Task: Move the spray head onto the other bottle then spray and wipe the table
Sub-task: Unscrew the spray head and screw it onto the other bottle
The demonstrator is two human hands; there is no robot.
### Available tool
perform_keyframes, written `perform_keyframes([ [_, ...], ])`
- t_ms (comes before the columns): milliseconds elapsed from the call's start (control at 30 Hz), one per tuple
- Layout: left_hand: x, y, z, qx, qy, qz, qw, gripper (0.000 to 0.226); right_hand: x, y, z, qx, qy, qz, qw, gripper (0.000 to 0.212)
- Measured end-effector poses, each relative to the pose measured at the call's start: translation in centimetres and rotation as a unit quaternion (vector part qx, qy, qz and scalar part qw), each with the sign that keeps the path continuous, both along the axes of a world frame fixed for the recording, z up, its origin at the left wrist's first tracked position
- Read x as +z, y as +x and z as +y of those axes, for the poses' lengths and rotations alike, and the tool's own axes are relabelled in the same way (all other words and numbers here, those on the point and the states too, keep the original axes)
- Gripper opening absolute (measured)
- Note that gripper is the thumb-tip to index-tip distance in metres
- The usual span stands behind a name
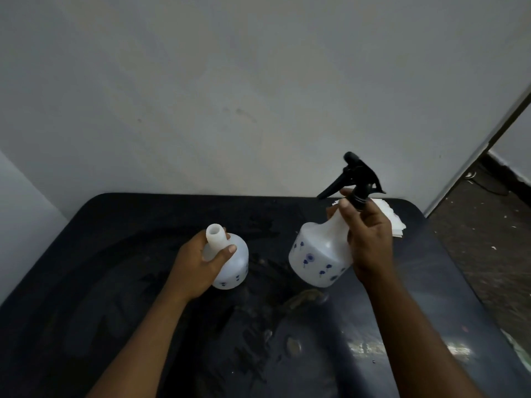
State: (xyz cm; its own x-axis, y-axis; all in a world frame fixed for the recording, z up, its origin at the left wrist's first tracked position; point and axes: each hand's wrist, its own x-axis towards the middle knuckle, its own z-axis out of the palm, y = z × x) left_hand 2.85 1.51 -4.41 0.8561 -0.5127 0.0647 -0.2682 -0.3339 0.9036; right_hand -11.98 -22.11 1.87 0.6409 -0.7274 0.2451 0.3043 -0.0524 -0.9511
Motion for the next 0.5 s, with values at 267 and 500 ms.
perform_keyframes([
  [267, -0.3, -0.9, -0.2, -0.030, 0.016, -0.019, 0.999, 0.031, 0.2, 0.5, 1.2, 0.003, -0.054, 0.033, 0.998, 0.014],
  [500, 2.3, -1.0, 0.5, 0.016, -0.007, -0.031, 0.999, 0.076, 0.2, 0.4, 1.3, 0.005, -0.051, 0.030, 0.998, 0.030],
])
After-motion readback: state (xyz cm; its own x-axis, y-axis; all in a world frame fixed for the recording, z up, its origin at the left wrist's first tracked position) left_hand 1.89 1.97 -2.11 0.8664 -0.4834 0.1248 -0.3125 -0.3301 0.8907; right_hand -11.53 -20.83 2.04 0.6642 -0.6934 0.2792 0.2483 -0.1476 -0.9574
